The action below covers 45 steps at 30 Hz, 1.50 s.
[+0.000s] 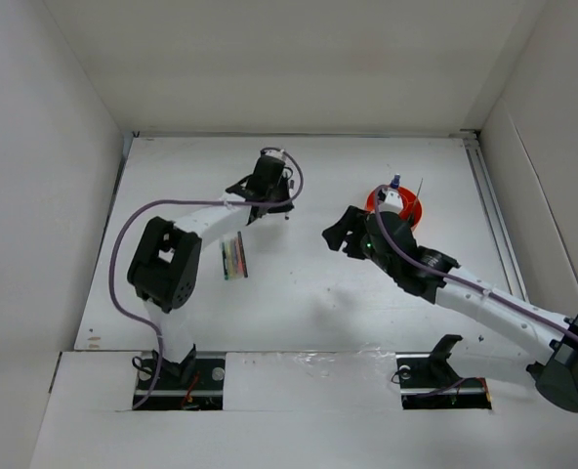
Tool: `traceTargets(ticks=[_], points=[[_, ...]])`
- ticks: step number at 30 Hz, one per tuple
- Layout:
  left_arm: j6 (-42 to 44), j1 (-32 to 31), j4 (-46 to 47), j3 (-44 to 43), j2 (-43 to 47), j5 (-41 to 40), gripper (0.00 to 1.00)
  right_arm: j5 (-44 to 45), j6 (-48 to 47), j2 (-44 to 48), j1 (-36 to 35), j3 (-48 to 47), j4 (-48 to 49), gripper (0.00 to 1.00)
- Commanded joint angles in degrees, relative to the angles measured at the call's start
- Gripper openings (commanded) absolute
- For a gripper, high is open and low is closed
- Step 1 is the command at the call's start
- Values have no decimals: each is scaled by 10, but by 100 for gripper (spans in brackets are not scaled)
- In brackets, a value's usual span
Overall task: Sort the stationery into containers
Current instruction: Grab a piece of stationery with the left arm, then pass the stationery from the left arm to the right
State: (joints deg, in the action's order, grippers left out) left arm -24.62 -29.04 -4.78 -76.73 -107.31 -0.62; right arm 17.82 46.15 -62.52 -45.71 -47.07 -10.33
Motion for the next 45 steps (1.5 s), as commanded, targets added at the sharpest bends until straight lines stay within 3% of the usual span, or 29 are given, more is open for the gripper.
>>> traceTargets(ticks=[1, 4, 11, 17, 22, 25, 35, 43, 45], points=[[-21, -27, 106, 64, 88, 27, 0, -14, 10, -3, 7, -14, 36, 71], [-32, -51, 157, 149, 135, 44, 0, -14, 17, 2, 14, -14, 36, 72], [-64, -57, 348, 335, 263, 151, 0, -31, 22, -34, 34, -42, 48, 90], [-69, -67, 402, 385, 293, 197, 0, -96, 14, -95, 49, -84, 61, 93], [-63, -84, 412, 390, 298, 203, 0, -92, -13, -158, 12, -117, 61, 93], [-63, -84, 418, 390, 298, 208, 0, -75, -13, -175, 6, -132, 66, 85], [-63, -84, 429, 396, 293, 219, 0, -53, -13, -200, 6, -138, 66, 41], [-63, -84, 435, 396, 286, 224, 0, -30, -13, -211, 18, -138, 66, 41], [-63, -84, 435, 396, 286, 224, 0, -30, -13, -211, 18, -138, 66, 27]])
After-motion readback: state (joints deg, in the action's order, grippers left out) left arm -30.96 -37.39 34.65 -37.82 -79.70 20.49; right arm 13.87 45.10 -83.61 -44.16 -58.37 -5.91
